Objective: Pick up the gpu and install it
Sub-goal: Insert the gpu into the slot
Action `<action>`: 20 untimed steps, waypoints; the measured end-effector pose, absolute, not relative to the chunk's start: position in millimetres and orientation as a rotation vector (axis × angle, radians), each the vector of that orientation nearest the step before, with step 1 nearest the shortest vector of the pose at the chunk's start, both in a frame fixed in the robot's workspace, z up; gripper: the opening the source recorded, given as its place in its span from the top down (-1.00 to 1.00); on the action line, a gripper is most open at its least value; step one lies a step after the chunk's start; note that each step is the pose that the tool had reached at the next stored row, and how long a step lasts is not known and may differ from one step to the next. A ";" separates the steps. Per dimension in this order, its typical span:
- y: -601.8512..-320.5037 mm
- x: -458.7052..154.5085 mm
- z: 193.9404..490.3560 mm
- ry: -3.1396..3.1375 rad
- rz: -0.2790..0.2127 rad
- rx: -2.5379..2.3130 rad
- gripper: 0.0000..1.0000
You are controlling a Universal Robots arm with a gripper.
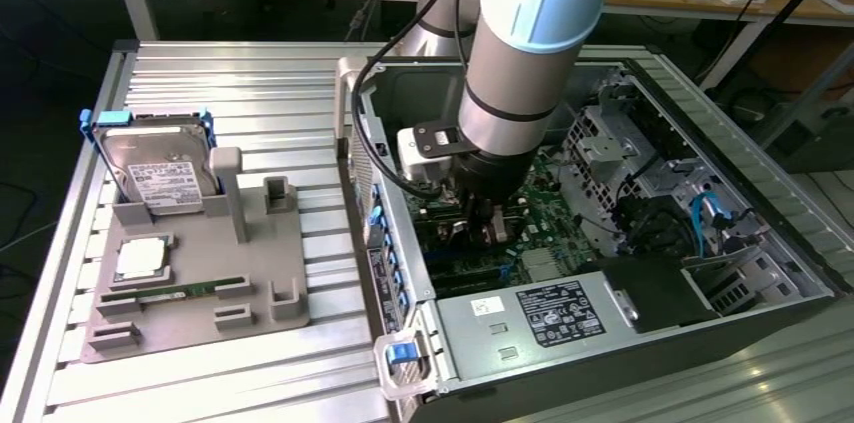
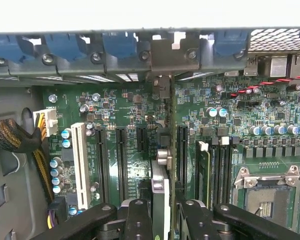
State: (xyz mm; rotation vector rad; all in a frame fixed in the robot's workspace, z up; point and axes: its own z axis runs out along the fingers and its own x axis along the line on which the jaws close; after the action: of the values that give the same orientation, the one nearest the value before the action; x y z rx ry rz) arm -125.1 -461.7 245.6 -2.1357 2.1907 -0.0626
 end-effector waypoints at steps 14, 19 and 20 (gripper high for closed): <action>-461.6 -125.1 249.0 2.190 -0.062 -2.135 0.46; -463.9 -125.1 249.0 2.190 -0.062 -2.135 0.46; -463.9 -125.1 249.0 2.190 -0.062 -2.135 0.46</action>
State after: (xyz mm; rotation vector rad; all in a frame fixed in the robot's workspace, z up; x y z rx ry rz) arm -125.1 -463.9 249.0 -2.1352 2.1904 -0.0624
